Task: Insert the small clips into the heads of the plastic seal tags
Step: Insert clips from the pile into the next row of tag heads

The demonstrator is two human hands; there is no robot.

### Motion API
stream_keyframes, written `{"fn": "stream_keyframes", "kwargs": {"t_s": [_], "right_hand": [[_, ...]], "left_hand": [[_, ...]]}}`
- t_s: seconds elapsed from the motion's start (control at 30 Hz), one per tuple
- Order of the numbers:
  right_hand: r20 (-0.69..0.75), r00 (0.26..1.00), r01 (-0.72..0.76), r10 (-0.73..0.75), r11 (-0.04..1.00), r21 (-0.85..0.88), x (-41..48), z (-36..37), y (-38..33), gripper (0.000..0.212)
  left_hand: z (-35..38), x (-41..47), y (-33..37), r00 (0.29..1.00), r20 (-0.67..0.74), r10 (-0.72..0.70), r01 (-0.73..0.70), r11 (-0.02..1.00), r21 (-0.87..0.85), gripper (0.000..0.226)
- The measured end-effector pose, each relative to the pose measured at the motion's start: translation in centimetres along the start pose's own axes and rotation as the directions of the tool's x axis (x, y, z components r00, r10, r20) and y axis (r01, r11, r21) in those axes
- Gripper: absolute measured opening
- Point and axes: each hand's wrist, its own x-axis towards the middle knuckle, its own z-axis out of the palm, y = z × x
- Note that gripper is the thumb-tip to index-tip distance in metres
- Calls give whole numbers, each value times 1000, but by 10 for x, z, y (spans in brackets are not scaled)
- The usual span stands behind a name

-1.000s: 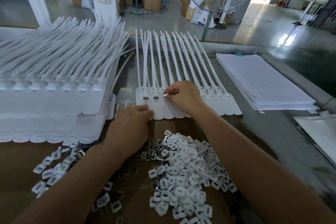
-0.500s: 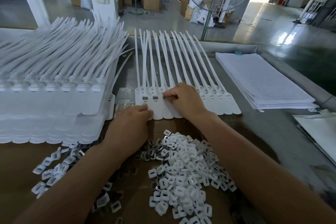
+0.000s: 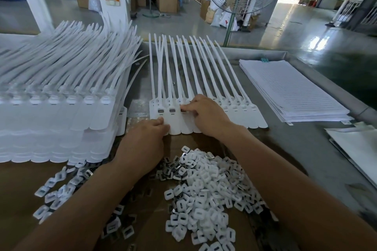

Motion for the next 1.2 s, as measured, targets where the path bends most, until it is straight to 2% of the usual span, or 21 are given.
{"fn": "stream_keyframes", "kwargs": {"t_s": [0.13,0.27,0.5,0.67,0.87,1.2], "right_hand": [[24,1000,-20,17,992,123,-3,-10,-2,44],[32,999,-11,4,975,221,-13,-18,-9,27],[269,951,86,-156,963,255,-39,-24,-29,16],[352,916,147,-194,977,158,-44,-20,-39,19],[351,918,152,-184,981,118,-47,-19,-42,19],[414,891,235,-185,969,-71,-51,-18,-53,13]], "left_hand": [[1,0,0,1000,-6,2,-2,1000,-9,38],[1,1,1,999,-38,21,-22,999,-25,36],[-1,0,1,997,-49,54,-56,998,-32,26],[0,1,1,998,-32,54,-55,998,-37,29],[0,1,1,999,-36,31,-33,998,-59,28],[0,-1,-1,998,-45,38,-41,997,-66,34]]}}
